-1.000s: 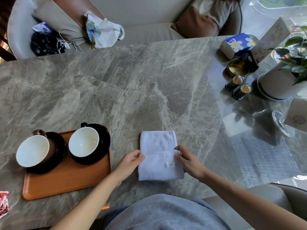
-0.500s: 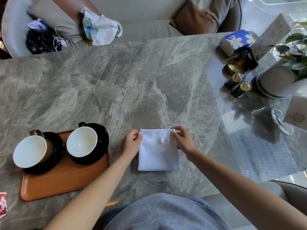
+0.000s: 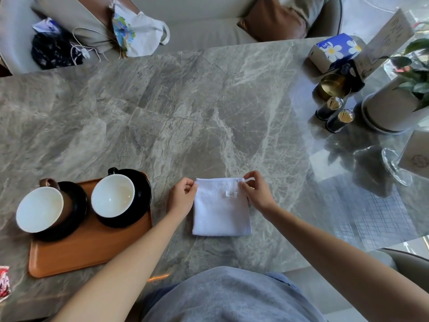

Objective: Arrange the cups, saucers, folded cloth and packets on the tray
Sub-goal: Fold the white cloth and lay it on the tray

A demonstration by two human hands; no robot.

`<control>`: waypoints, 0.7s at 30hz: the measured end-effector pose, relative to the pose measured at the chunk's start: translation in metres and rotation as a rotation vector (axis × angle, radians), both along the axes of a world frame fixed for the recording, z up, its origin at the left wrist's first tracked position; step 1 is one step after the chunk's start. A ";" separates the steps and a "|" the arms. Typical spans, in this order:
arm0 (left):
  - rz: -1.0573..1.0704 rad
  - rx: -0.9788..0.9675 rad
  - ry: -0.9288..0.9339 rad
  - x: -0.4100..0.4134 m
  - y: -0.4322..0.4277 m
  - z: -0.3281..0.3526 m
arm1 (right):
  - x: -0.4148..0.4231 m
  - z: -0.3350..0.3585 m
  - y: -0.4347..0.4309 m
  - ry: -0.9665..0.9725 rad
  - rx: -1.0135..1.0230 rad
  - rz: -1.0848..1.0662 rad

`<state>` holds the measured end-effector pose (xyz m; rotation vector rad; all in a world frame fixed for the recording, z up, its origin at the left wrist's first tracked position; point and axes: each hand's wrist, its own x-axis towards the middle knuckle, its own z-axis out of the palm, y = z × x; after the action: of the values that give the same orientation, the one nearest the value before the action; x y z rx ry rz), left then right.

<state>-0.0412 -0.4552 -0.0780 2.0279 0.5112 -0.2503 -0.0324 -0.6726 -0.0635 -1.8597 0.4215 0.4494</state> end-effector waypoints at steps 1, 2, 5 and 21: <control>-0.007 0.012 0.001 0.000 0.000 0.000 | 0.001 -0.001 0.000 0.006 -0.004 -0.010; -0.013 0.023 0.002 0.000 0.000 0.001 | 0.003 -0.002 -0.001 0.012 -0.006 -0.014; -0.040 0.047 -0.010 0.002 -0.001 0.002 | 0.005 -0.002 -0.002 0.024 -0.011 0.002; -0.959 0.635 -0.213 -0.050 -0.015 0.009 | -0.047 -0.014 0.011 -0.407 -0.733 1.076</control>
<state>-0.0911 -0.4704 -0.0688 2.7550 -0.6413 -0.4714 -0.0789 -0.6613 -0.0771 -2.7275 -0.8652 0.6367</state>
